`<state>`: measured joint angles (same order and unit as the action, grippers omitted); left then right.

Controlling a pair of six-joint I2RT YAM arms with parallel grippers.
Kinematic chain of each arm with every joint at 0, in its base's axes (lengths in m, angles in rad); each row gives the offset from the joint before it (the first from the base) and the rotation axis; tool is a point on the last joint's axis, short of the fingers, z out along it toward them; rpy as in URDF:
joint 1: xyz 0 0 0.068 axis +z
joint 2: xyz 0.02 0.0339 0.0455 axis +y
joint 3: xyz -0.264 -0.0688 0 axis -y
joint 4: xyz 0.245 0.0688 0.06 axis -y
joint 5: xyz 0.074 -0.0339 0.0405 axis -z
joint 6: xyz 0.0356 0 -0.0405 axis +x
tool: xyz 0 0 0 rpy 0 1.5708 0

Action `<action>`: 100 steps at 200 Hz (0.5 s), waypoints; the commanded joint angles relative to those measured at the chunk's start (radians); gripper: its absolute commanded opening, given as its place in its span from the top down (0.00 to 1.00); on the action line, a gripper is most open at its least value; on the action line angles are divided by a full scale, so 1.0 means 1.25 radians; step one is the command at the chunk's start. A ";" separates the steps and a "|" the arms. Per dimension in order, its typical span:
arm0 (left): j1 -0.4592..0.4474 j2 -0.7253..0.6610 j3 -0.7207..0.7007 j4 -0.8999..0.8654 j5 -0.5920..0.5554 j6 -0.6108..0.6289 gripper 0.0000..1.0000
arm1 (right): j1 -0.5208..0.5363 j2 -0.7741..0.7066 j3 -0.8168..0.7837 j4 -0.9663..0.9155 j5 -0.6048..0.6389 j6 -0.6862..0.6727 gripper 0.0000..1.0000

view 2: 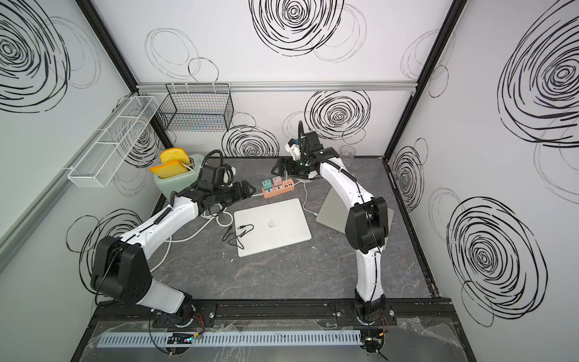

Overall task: Unplug the laptop charger
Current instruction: Move the socket to the center of the board.

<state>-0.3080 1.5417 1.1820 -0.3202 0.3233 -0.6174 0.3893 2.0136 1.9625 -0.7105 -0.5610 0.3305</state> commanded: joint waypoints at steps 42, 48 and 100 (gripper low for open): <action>-0.070 0.068 0.109 0.005 -0.010 -0.027 0.14 | -0.058 -0.071 -0.076 0.072 0.041 0.026 0.01; -0.077 0.072 0.114 0.006 -0.009 -0.027 0.13 | -0.060 -0.073 -0.081 0.074 0.042 0.027 0.01; -0.119 0.111 0.161 0.007 -0.009 -0.035 0.09 | -0.076 -0.095 -0.123 0.103 0.052 0.029 0.01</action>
<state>-0.4339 1.6558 1.3342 -0.3218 0.3199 -0.6483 0.3073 1.9453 1.8267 -0.6155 -0.5087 0.3630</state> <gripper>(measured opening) 0.904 0.989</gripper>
